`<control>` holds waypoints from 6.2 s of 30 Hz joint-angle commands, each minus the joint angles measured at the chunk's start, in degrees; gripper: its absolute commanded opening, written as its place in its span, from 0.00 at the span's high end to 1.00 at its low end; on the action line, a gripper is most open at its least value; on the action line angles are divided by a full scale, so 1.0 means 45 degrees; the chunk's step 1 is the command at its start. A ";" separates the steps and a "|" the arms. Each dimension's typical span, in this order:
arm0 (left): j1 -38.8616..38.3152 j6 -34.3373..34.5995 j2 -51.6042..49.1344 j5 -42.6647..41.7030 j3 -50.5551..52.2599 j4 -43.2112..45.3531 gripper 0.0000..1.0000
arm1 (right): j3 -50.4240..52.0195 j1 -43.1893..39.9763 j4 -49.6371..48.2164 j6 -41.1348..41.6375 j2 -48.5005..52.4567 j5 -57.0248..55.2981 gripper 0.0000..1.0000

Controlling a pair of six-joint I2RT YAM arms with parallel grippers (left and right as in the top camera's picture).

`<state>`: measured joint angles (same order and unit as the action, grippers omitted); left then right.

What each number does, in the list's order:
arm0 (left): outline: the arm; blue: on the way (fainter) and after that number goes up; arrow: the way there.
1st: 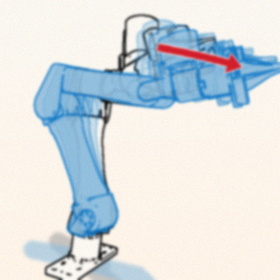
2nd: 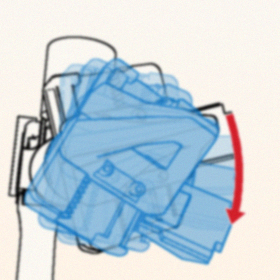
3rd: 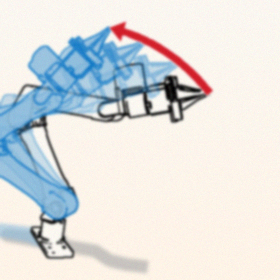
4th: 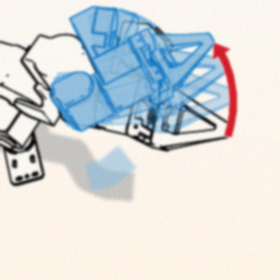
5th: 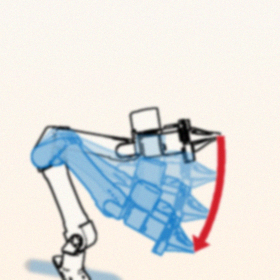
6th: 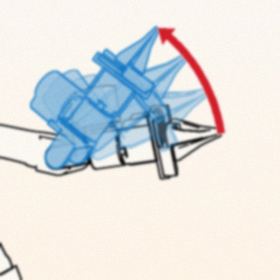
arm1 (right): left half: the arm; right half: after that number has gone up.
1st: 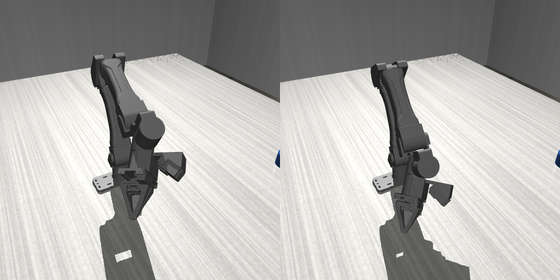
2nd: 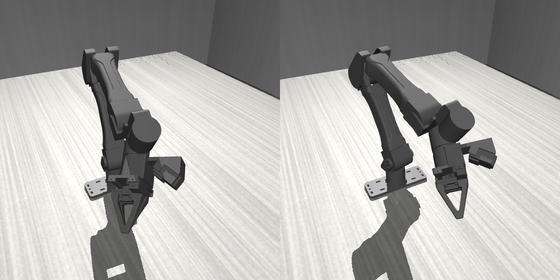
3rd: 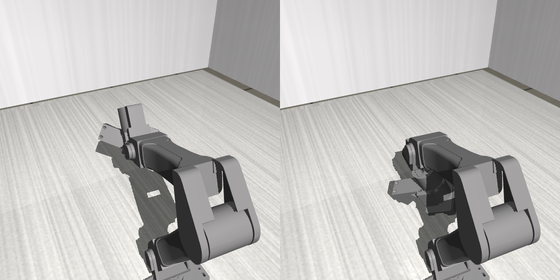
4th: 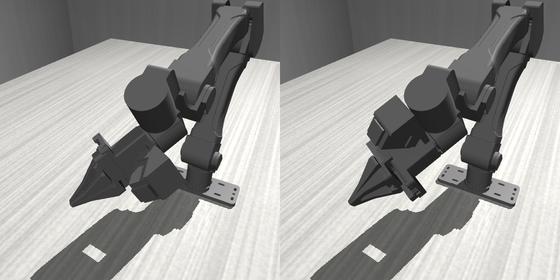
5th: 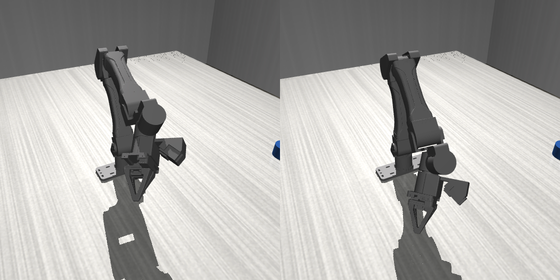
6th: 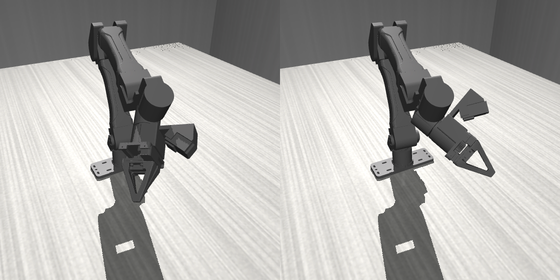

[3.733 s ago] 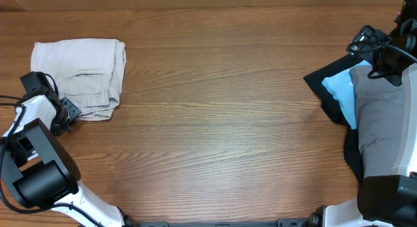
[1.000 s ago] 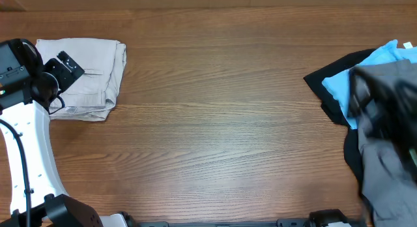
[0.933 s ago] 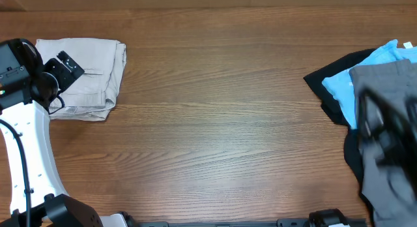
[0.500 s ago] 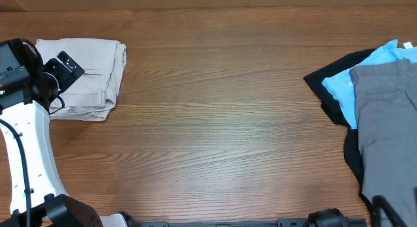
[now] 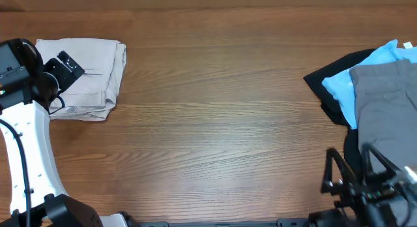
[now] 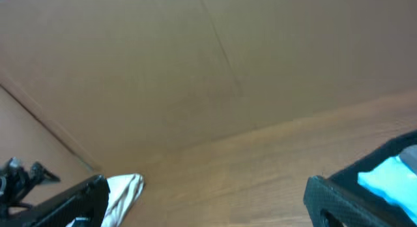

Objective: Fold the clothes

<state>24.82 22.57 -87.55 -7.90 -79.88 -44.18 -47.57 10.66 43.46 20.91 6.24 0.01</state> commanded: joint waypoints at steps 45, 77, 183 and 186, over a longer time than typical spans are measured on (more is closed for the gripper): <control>-0.0019 0.0034 -0.0019 -0.0063 0.0083 0.0010 0.00 | 1.0477 -0.0670 -0.9326 -0.2997 -0.1341 0.0452 0.00; -0.0019 0.0034 -0.0019 -0.0058 0.0083 0.0000 0.00 | 1.0472 -0.0729 -0.8723 -0.5654 -0.1341 0.1593 0.00; -0.4697 0.0913 1.8967 0.0612 1.6985 0.9991 0.00 | 1.0472 -0.2006 -0.8728 -0.5654 -0.1336 0.1588 0.00; -0.4828 0.0403 1.9195 0.0801 1.7306 0.9986 0.00 | 1.0472 -0.2006 -0.8728 -0.5654 -0.1336 0.1588 0.00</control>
<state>3.99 26.59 -2.72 -5.32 -3.22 0.14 -1.06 1.87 4.38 -4.69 0.84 7.22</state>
